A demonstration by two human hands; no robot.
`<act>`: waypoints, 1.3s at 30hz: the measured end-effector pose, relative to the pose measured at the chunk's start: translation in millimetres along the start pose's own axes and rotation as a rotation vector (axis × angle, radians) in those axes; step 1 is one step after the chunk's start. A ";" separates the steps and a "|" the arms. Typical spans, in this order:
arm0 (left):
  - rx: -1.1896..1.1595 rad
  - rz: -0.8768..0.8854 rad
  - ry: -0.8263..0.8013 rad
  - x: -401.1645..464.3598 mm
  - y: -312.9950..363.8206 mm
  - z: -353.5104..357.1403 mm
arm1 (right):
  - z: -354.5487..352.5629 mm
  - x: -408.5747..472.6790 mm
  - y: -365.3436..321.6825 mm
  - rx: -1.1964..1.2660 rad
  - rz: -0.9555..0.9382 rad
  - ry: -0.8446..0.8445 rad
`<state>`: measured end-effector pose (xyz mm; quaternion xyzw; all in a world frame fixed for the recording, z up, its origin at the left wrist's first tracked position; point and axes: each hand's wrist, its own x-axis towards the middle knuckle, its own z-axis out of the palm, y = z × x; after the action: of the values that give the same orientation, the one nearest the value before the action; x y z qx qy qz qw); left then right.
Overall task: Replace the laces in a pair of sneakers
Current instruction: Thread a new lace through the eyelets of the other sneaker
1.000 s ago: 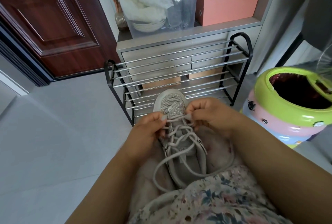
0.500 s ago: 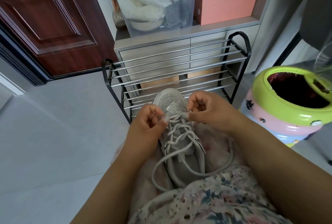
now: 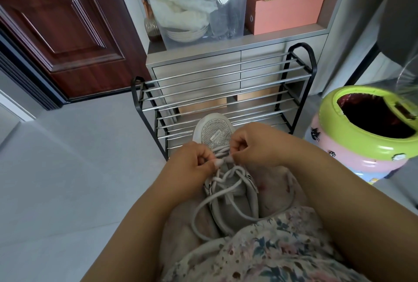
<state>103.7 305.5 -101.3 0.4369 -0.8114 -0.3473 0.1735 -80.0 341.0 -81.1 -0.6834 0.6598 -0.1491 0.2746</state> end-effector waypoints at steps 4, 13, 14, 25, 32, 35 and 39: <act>-0.250 -0.083 -0.063 -8.4 -8.0 -9.9 | -7.6 -7.4 28.4 0.482 0.049 -0.097; -0.063 -0.006 0.059 -2.8 -1.9 1.4 | 1.7 -2.6 13.5 0.301 -0.025 0.033; -0.005 0.010 0.062 -1.1 0.4 2.4 | 3.9 -1.0 11.0 0.218 -0.042 0.045; -0.090 0.053 -0.012 -13.2 -18.6 -18.3 | -13.6 -14.5 39.2 0.341 -0.018 -0.013; 0.061 0.082 0.047 -3.6 -9.1 -1.8 | -2.2 -5.7 15.6 0.203 -0.062 0.034; 0.185 0.134 0.045 2.0 -5.2 0.9 | 4.4 -0.7 7.3 -0.012 -0.096 0.044; 0.154 0.168 0.037 0.5 -7.4 -4.5 | -1.6 -0.4 11.4 -0.016 -0.089 0.025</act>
<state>110.4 300.5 -103.5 0.3857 -0.8662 -0.2599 0.1828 -90.3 341.4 -86.3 -0.7122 0.6335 -0.1643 0.2538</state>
